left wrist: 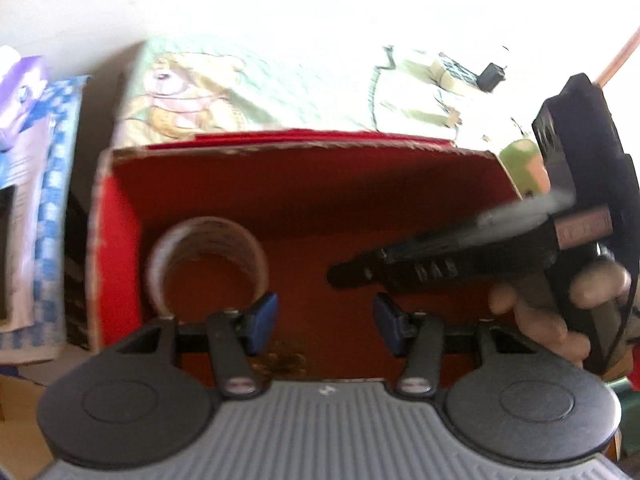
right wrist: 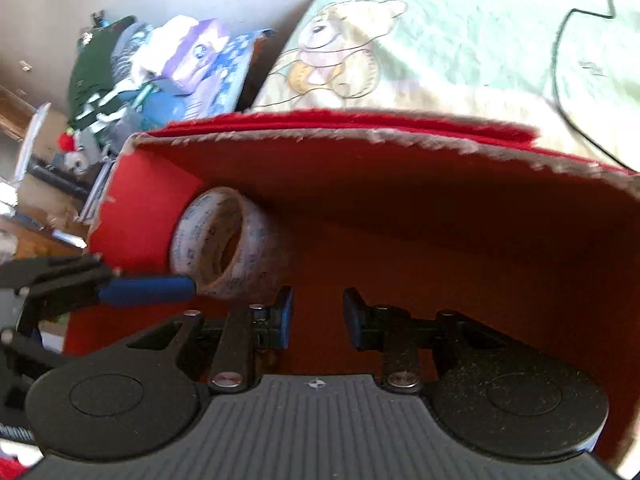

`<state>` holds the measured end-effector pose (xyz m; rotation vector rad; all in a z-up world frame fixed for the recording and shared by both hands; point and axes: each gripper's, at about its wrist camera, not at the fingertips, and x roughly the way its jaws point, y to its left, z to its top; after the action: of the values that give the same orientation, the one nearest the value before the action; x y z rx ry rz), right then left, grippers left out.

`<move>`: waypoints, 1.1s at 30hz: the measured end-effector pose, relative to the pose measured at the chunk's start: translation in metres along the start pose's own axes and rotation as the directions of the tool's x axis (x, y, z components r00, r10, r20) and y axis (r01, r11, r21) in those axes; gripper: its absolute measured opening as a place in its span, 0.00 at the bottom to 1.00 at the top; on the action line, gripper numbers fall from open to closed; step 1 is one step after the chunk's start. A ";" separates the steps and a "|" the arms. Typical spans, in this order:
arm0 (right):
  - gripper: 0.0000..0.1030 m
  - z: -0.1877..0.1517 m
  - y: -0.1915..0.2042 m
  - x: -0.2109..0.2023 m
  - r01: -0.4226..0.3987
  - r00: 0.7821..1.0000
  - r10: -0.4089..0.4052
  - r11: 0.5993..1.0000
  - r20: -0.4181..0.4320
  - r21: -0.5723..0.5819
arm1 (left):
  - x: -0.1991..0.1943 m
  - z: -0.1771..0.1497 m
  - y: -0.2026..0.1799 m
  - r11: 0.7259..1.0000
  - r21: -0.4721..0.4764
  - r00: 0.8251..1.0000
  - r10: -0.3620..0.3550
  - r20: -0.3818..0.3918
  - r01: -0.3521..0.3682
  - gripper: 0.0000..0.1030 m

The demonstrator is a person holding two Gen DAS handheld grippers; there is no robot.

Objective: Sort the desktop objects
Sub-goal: 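Carry the pine cone with the right gripper into the red box, then release the pine cone beside the tape roll and withdraw the right gripper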

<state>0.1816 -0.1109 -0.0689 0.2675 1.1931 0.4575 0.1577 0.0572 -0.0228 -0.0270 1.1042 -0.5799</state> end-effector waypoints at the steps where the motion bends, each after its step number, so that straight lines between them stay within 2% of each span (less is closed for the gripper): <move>1: 0.30 0.006 -0.006 -0.003 0.013 1.000 -0.014 1.000 0.024 0.019 | 0.004 0.000 -0.004 1.000 0.009 1.000 -0.025 -0.016 0.025 0.53; 5: 0.30 0.004 -0.020 -0.017 0.046 0.992 -0.051 0.998 0.119 0.050 | 0.015 -0.003 -0.018 0.996 0.058 0.996 -0.063 -0.060 0.066 0.53; 9: 0.30 0.003 -0.025 -0.021 -0.013 0.985 0.001 0.998 0.172 0.068 | 0.042 -0.003 -0.023 0.994 0.056 0.981 -0.083 -0.176 0.094 0.53; 11: 0.30 0.004 -0.026 -0.020 -0.055 0.980 0.038 0.995 0.196 0.086 | 0.052 -0.002 -0.021 0.994 0.042 0.967 -0.088 -0.241 0.101 0.53; 16: 0.30 0.008 -0.029 -0.017 -0.120 0.971 0.092 0.986 0.220 0.117 | 0.062 -0.001 -0.014 0.999 0.017 0.941 -0.033 -0.336 0.041 0.56; 18: 0.30 0.007 -0.027 -0.019 -0.156 0.964 0.129 0.983 0.232 0.098 | 0.060 -0.001 -0.006 1.000 -0.015 0.938 -0.021 -0.345 0.017 0.56; 21: 0.30 0.006 -0.029 -0.022 -0.201 0.953 0.171 0.975 0.251 0.096 | 0.053 -0.002 0.006 0.999 -0.049 0.944 0.002 -0.330 -0.020 0.57; 26: 0.30 0.007 -0.027 -0.019 -0.197 0.955 0.168 0.976 0.242 0.098 | 0.043 -0.006 0.022 0.993 -0.080 0.947 0.058 -0.317 -0.087 0.58; 27: 0.30 0.006 -0.025 -0.019 -0.193 0.956 0.166 0.977 0.241 0.091 | 0.042 -0.007 0.023 0.993 -0.079 0.948 0.053 -0.315 -0.082 0.63; 31: 0.30 0.006 -0.022 -0.016 -0.179 0.959 0.156 0.981 0.236 0.078 | 0.038 -0.010 0.015 0.991 -0.032 0.951 0.119 -0.285 -0.133 0.63; 33: 0.30 0.006 -0.022 -0.017 -0.186 0.957 0.165 0.980 0.238 0.070 | 0.034 -0.009 0.013 0.990 -0.029 0.956 0.128 -0.264 -0.141 0.64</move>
<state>0.1872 -0.1380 -0.0625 0.4965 0.9670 0.5120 0.1660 0.0554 -0.0592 0.0858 1.3659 -0.4423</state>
